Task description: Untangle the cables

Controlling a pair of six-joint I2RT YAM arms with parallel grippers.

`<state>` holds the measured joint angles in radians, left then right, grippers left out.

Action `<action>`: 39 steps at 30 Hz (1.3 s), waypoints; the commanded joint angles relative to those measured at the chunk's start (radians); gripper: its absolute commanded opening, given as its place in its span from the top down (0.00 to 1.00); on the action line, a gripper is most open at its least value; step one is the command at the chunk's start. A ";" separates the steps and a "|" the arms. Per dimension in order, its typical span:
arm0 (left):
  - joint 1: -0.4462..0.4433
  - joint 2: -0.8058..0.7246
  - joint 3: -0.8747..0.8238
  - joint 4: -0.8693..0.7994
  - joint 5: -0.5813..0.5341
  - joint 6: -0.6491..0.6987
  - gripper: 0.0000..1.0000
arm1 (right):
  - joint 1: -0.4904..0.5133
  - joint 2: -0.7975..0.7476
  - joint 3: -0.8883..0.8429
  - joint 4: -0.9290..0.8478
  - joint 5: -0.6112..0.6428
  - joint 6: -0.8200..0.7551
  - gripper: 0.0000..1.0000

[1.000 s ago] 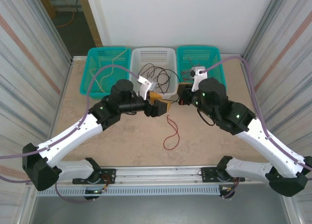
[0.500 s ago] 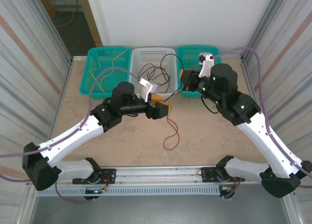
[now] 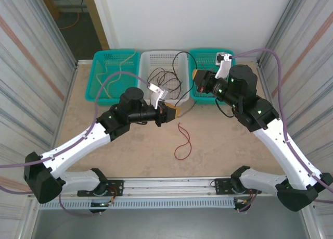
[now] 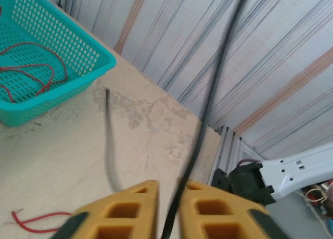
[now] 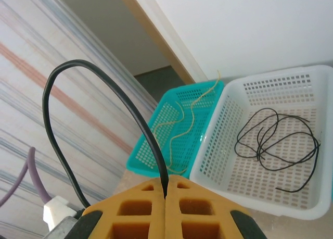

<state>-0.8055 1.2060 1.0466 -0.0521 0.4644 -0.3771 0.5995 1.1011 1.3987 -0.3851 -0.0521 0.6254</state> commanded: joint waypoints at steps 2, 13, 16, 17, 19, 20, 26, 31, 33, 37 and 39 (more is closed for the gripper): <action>-0.006 0.006 0.036 0.003 0.019 0.007 0.97 | -0.014 -0.013 -0.018 0.041 -0.029 0.037 1.00; 0.000 0.023 0.122 -0.145 -0.082 0.113 1.00 | -0.073 -0.063 -0.070 0.005 0.017 0.055 0.55; 0.044 0.046 0.176 -0.213 -0.122 0.145 1.00 | -0.110 -0.107 -0.108 -0.012 0.030 0.060 0.49; 0.067 0.057 0.199 -0.234 -0.134 0.145 1.00 | -0.120 -0.134 -0.122 -0.029 0.035 0.061 0.49; 0.121 0.089 0.245 -0.257 -0.138 0.137 1.00 | -0.134 -0.167 -0.154 -0.060 0.038 0.063 0.48; 0.146 0.105 0.274 -0.262 -0.134 0.131 1.00 | -0.136 -0.184 -0.175 -0.077 0.038 0.065 0.48; 0.248 0.251 0.472 -0.256 -0.113 0.139 1.00 | -0.138 -0.277 -0.279 -0.180 0.050 0.085 0.48; 0.307 0.415 0.664 -0.284 -0.116 0.139 1.00 | -0.138 -0.323 -0.302 -0.241 0.064 0.093 0.48; 0.327 0.476 0.740 -0.298 -0.136 0.131 1.00 | -0.136 -0.329 -0.296 -0.277 0.072 0.088 0.49; 0.370 0.599 0.864 -0.314 -0.143 0.092 1.00 | -0.136 -0.357 -0.336 -0.301 0.084 0.092 0.49; 0.379 0.654 0.908 -0.325 -0.152 0.086 1.00 | -0.136 -0.367 -0.357 -0.302 0.081 0.099 0.49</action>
<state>-0.4431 1.8126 1.8877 -0.3450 0.3290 -0.2695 0.4648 0.7536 1.0706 -0.6472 0.0067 0.7002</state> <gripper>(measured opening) 0.062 0.513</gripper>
